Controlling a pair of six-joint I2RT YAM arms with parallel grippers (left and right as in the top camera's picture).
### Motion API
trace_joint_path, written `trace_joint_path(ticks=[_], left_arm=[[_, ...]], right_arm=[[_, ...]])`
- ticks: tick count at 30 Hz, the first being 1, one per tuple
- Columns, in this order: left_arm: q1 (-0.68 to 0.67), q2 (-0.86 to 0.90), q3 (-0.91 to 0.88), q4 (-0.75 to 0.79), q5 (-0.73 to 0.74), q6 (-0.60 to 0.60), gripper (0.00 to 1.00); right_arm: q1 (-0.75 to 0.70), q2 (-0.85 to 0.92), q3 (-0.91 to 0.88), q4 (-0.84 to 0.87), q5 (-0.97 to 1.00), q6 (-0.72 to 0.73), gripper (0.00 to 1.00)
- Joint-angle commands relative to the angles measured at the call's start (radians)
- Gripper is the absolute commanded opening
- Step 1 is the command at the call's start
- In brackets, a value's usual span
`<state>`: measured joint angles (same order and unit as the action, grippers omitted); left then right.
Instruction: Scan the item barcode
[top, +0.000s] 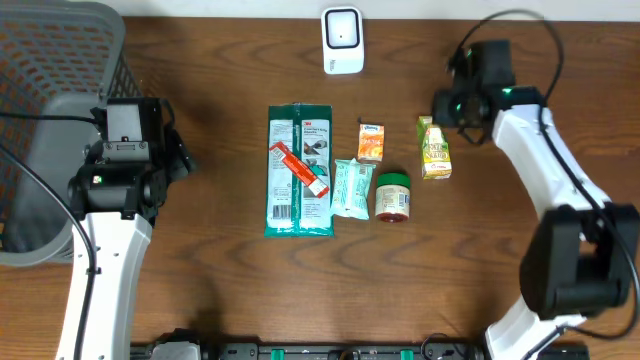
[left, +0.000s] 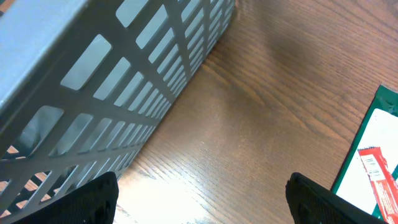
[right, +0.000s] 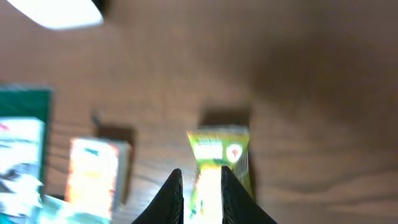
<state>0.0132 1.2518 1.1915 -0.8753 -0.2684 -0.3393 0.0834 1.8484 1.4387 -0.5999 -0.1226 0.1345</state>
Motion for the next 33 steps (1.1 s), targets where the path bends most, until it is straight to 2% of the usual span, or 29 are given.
trace_joint_path(ticks=[1,10,14,23,26,33], left_arm=[[0.005,-0.003,0.010,-0.003,-0.013,0.009,0.87],[0.005,-0.003,0.010,-0.003,-0.013,0.009,0.87],[0.005,-0.003,0.010,-0.003,-0.013,0.009,0.87],[0.005,-0.003,0.010,-0.003,-0.013,0.009,0.87],[0.005,-0.004,0.010,-0.003,-0.013,0.009,0.87],[0.005,-0.003,0.010,-0.003,-0.013,0.009,0.87]], right_arm=[[-0.002,-0.022,0.019,0.011,0.002,0.008,0.15],[-0.002,0.163,-0.028,0.030,0.013,0.011,0.01],[-0.003,0.225,-0.027,0.036,0.013,0.011,0.01],[-0.010,0.067,0.101,-0.058,0.000,0.010,0.05],[-0.010,-0.003,0.111,-0.111,0.001,0.011,0.03],[-0.008,-0.005,0.077,-0.190,0.002,0.010,0.01]])
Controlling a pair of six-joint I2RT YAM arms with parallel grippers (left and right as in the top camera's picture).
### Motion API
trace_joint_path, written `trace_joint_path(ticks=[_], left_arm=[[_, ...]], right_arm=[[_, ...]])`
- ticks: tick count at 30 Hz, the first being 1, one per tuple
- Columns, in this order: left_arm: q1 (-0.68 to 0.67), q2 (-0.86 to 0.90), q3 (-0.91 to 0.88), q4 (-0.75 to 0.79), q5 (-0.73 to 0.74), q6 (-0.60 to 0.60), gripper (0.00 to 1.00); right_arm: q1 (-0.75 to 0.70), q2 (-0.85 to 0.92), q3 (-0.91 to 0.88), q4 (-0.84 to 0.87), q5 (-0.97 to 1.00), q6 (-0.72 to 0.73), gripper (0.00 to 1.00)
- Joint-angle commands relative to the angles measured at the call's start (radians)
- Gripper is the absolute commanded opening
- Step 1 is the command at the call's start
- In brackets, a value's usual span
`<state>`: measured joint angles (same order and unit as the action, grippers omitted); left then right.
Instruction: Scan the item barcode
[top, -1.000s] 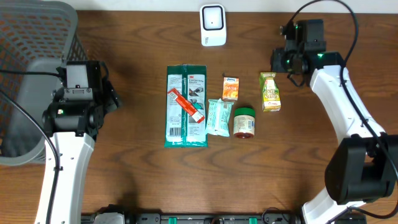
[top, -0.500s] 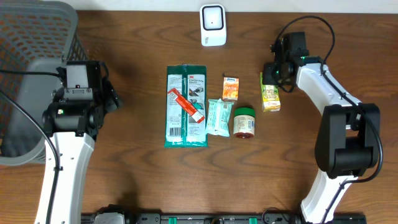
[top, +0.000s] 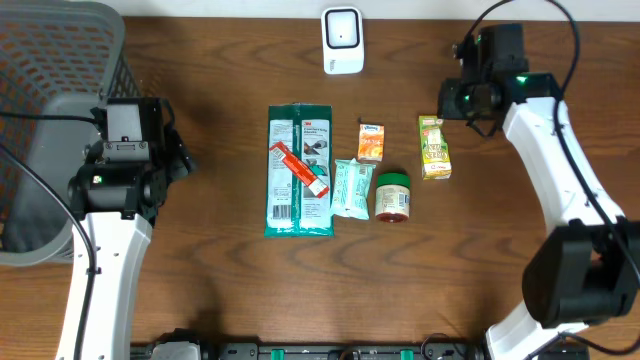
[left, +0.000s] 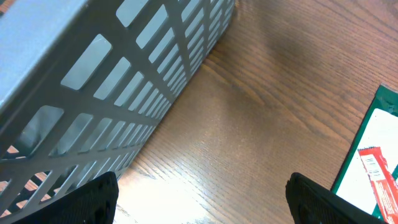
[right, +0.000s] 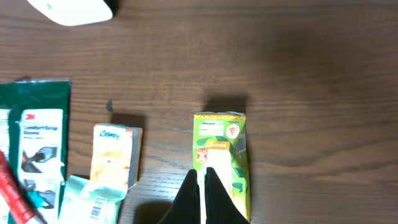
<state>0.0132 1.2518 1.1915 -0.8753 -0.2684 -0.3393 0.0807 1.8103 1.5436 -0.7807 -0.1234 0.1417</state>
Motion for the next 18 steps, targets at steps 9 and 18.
trace_joint_path(ticks=[9,18], left_arm=[[0.005,-0.004,0.010,-0.003,-0.013,0.009,0.87],[0.005,-0.003,0.010,-0.003,-0.013,0.009,0.87]], right_arm=[[-0.006,0.158,-0.204,0.155,0.053,0.019,0.01],[-0.024,0.171,-0.149,0.114,0.006,0.008,0.01]])
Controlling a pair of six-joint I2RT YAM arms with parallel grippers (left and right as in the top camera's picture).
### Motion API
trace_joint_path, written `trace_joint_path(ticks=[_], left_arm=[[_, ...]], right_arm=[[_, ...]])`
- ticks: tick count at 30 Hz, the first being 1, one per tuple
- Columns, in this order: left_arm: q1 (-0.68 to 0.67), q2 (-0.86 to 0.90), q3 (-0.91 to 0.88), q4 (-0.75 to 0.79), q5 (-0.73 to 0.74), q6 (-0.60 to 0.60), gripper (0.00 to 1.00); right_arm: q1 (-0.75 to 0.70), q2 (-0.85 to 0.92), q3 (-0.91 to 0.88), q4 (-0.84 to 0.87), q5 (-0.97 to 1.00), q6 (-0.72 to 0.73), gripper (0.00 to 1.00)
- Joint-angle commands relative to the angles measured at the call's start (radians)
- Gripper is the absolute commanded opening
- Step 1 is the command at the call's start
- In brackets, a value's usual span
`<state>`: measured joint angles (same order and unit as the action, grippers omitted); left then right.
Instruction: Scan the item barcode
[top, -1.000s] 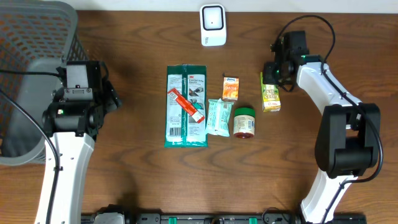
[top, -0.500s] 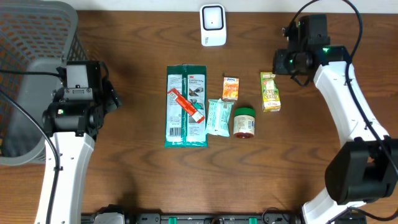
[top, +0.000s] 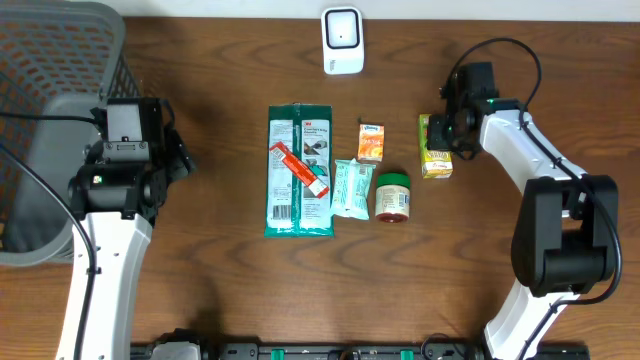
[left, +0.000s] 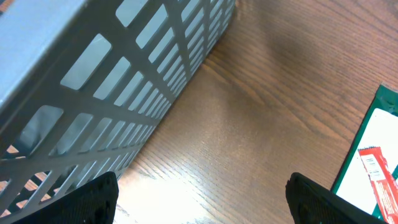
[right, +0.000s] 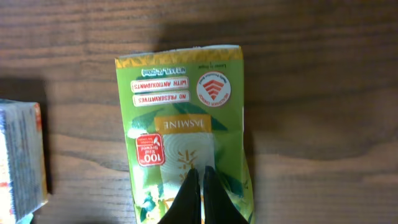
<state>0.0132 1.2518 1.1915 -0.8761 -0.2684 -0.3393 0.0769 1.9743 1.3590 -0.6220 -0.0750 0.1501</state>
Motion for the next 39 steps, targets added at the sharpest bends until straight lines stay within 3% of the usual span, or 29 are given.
trace_joint_path(ticks=[1,8,13,25,34,39], left_arm=[[0.005,-0.004,0.010,-0.002,-0.013,0.009,0.87],[0.005,-0.003,0.010,-0.002,-0.013,0.009,0.87],[0.005,-0.003,0.010,-0.002,-0.013,0.009,0.87],[0.005,-0.003,0.010,-0.002,-0.013,0.009,0.87],[0.005,-0.003,0.010,-0.002,-0.013,0.009,0.87],[0.005,-0.003,0.010,-0.002,-0.013,0.009,0.87]], right_arm=[[-0.020,-0.012,0.060,-0.068,-0.069,-0.002,0.02],[-0.019,-0.149,0.132,-0.256,-0.094,-0.001,0.04],[-0.012,-0.146,0.102,-0.361,-0.083,-0.001,0.04],[-0.012,-0.143,-0.173,-0.128,0.004,0.006,0.05],[-0.003,-0.182,0.054,-0.305,0.002,-0.003,0.13],[0.055,-0.191,0.176,-0.380,0.006,-0.043,0.29]])
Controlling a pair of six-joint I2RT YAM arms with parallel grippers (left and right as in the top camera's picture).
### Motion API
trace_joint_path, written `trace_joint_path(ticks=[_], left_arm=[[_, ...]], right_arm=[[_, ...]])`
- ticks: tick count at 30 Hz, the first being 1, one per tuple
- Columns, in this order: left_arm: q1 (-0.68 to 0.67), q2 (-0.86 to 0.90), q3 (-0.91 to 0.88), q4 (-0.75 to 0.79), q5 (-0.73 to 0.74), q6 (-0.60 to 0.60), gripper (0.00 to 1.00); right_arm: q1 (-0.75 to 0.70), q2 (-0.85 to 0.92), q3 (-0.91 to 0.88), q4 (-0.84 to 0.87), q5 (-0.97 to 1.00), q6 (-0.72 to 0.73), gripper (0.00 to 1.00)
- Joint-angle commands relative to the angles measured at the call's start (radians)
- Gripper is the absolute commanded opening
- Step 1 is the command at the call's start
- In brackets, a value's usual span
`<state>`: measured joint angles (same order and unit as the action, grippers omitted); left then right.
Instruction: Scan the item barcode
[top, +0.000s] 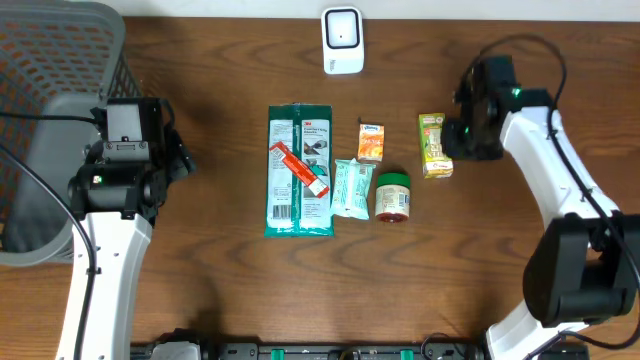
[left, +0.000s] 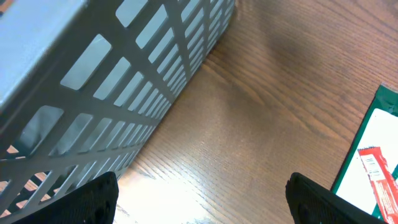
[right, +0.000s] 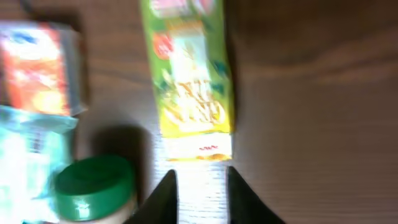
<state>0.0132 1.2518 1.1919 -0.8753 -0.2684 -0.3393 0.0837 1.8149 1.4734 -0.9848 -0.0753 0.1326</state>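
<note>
A green-and-yellow jasmine tea carton (top: 434, 146) lies flat on the table, right of the other goods; in the right wrist view the carton (right: 189, 81) lies just ahead of my fingertips. My right gripper (right: 199, 180) is open a little over bare wood at the carton's near end, holding nothing; from overhead the right gripper (top: 463, 138) hangs beside the carton's right edge. The white scanner (top: 342, 40) stands at the table's far edge. My left gripper (left: 199, 205) is wide open and empty by the basket.
A grey mesh basket (top: 50, 60) fills the far left corner. In the middle lie a green wipes pack (top: 299, 170) with a red tube (top: 299, 168) on it, a teal packet (top: 352, 187), an orange box (top: 371, 142) and a green-lidded jar (top: 392, 195).
My right gripper was shut and close over the carton's printed face; now it is open a little, higher up and at the carton's near end. The carton and left arm have not moved.
The right gripper first hung slightly open over the carton, then was shut and higher beyond its far end. It then pressed shut close over the carton's face, and now stands open at the near end. The carton stays on the table throughout.
</note>
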Motion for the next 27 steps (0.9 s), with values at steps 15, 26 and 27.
trace_joint_path(ticks=[15,26,27], left_arm=[[0.005,-0.004,0.010,-0.003,-0.013,0.009,0.87],[0.005,-0.003,0.010,-0.003,-0.013,0.009,0.87],[0.005,-0.003,0.010,-0.003,-0.013,0.009,0.87]], right_arm=[[0.303,0.105,0.005,0.040,0.581,0.133,0.63],[0.189,0.219,0.005,0.066,0.397,0.159,0.71],[0.173,0.222,0.005,0.066,0.370,0.158,0.71]])
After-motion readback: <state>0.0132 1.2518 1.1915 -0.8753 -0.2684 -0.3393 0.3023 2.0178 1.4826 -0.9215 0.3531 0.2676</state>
